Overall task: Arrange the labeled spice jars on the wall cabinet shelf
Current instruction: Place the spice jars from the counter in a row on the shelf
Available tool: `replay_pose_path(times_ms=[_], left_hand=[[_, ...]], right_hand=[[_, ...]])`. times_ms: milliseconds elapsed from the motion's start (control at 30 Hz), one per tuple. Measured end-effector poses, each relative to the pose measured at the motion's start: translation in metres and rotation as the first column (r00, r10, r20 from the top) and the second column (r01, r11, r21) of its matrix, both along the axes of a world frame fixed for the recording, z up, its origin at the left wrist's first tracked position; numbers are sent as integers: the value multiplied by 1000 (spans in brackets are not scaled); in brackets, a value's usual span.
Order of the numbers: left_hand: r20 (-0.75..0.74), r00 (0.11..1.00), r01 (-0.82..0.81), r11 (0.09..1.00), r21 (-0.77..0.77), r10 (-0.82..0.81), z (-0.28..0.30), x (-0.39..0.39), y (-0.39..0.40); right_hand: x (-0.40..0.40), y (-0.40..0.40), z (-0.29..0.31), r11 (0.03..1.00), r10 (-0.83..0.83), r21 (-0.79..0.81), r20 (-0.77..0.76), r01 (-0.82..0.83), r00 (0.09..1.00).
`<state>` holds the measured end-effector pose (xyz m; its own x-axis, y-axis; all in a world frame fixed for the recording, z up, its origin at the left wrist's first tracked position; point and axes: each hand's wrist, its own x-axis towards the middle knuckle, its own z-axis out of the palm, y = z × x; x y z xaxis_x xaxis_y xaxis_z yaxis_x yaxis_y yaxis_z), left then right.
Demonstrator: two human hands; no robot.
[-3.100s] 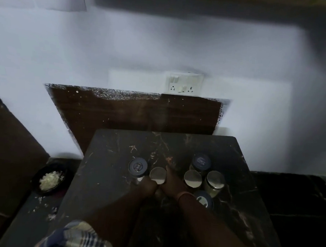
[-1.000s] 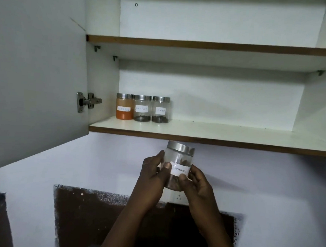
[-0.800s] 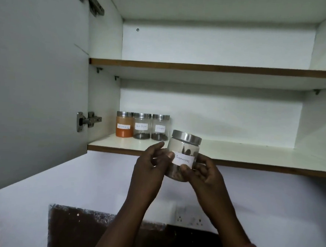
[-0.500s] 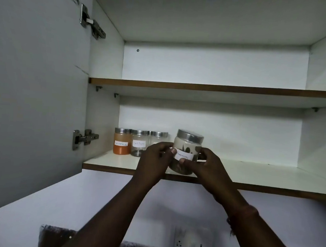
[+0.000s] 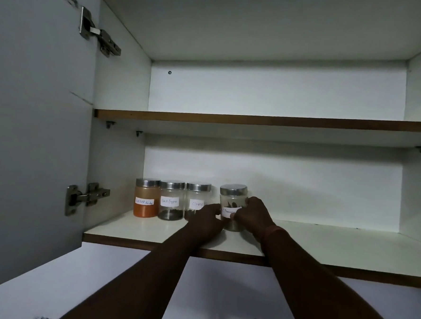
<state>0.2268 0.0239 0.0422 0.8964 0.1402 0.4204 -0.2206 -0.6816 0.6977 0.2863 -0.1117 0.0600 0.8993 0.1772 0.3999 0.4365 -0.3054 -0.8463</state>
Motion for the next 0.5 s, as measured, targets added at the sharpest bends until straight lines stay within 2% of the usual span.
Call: replay_pose_path(times_ms=[133, 333, 433, 500], left_hand=[[-27, 998, -59, 993, 105, 63, 1, 17, 8], [-67, 980, -164, 957, 241, 185, -1, 34, 9], [-44, 977, -190, 948, 256, 207, 0, 38, 10], [-28, 980, -185, 961, 203, 195, 0, 39, 10]], right_hand=[[23, 11, -2, 1000, 21, -10, -58, -22, 998], [45, 22, -2, 999, 5, -53, -62, -9, 998], [50, 28, -3, 998, 17, -57, -59, -20, 998], [51, 30, -5, 997, 25, -70, -49, -29, 998]])
